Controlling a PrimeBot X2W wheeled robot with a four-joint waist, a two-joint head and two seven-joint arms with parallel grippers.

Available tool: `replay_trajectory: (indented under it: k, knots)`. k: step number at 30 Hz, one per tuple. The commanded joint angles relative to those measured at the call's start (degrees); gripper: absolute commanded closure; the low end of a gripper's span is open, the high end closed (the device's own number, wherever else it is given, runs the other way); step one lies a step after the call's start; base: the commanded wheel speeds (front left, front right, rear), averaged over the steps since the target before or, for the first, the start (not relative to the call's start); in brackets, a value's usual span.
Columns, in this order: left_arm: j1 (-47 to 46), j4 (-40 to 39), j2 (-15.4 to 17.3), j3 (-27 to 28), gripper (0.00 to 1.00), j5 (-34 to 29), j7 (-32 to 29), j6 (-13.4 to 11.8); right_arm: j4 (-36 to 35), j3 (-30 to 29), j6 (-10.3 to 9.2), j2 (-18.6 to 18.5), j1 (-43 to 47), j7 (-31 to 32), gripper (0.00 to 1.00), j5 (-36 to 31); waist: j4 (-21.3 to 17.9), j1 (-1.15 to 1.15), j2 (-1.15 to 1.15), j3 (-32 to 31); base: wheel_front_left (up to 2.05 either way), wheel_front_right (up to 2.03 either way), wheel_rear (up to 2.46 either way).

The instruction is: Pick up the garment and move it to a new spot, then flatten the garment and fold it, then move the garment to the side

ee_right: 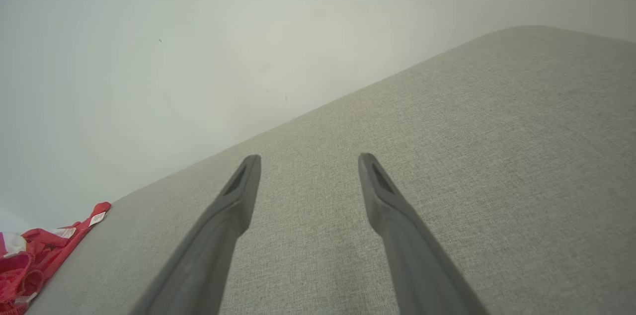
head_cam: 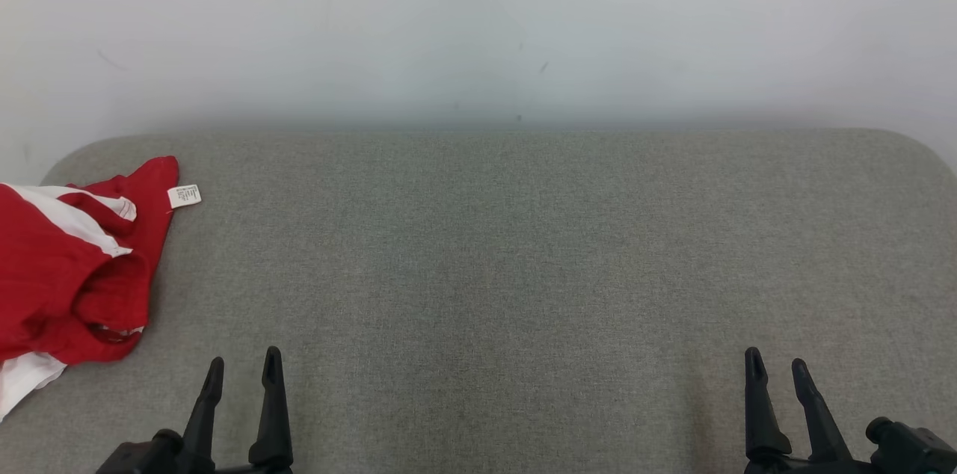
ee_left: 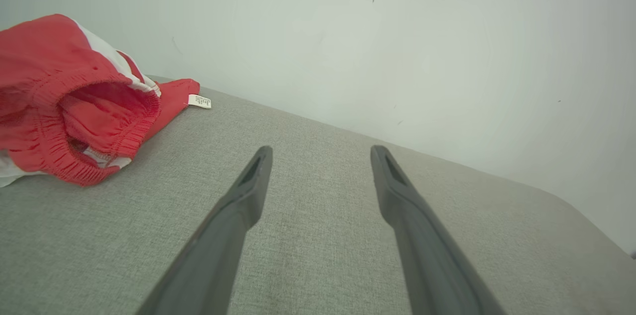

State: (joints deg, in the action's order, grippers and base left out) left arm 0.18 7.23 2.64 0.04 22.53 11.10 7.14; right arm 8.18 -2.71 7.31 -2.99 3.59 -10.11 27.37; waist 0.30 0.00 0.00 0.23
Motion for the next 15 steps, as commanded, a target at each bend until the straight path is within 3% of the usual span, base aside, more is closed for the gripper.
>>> replay_trajectory:
  k: [1, 15]
  knots:
    - [0.9, -0.5, 0.3, 0.2, 0.0, -2.0, 0.5, 0.4, -0.5, 0.3, 0.24, 0.0, -0.1, -0.6, 0.0, -1.6, 0.0, 0.0, 0.0, 0.0, 0.0, 0.0, 0.0]
    - [2.0, -1.2, 1.9, -1.8, 0.0, -9.7, 1.9, 0.3, -0.8, 1.0, 0.23, 0.0, 0.9, -2.3, 0.0, -7.7, 0.2, 0.0, 0.0, -0.4, 0.0, 0.0, 0.0]
